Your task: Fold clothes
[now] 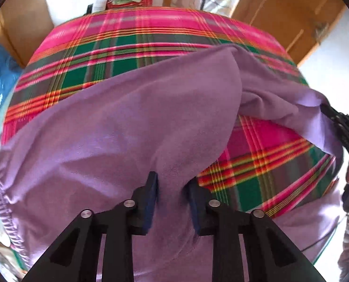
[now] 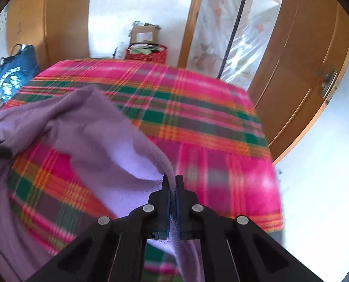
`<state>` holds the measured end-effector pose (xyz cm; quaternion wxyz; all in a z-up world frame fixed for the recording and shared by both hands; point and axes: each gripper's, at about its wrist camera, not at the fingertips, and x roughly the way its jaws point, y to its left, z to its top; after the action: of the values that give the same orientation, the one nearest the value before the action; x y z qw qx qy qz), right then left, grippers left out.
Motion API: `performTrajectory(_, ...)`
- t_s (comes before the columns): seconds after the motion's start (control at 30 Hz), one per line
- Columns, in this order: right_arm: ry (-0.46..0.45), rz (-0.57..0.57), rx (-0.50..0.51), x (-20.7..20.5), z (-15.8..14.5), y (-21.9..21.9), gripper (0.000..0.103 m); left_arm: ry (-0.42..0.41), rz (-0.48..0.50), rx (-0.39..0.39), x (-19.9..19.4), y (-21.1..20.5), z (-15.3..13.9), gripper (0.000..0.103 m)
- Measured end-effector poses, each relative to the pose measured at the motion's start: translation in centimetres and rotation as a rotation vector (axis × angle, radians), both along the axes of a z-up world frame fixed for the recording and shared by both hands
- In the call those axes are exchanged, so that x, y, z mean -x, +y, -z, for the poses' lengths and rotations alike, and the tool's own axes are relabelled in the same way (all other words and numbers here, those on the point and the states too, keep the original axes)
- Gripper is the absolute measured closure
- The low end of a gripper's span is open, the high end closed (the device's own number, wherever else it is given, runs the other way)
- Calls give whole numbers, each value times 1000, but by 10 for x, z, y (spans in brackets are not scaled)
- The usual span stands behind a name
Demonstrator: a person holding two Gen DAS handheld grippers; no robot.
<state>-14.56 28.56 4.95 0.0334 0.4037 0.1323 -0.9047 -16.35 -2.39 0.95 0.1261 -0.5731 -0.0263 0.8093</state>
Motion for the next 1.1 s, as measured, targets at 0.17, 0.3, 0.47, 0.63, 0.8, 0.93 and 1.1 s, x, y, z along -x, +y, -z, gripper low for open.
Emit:
performTrajectory(0.17,20,49,-57,45,1,-5,99,-20,-77,-101,1,-24,-1,81)
performTrajectory(0.3,-10,84,-16,58,7,-5,97,-52,-123,-186,-1,-36,3,81)
performTrajectory(0.47,47,51,4,36,2,-12,87,-89,-179,-267,2,-51,9,81)
performTrajectory(0.63,138,-39,21,-4,-12,-25,81,-97,-199,-298,1,-58,11,81)
performTrajectory(0.8,91,-215,31,-16,-3,-56,75,-105,-218,-327,0,-62,12,81)
performTrajectory(0.93,35,-359,47,-8,7,-90,63,-111,-233,-350,-2,-65,13,81)
performTrajectory(1.1,33,-442,-36,11,16,-125,57,-115,-239,-360,-6,-67,12,80)
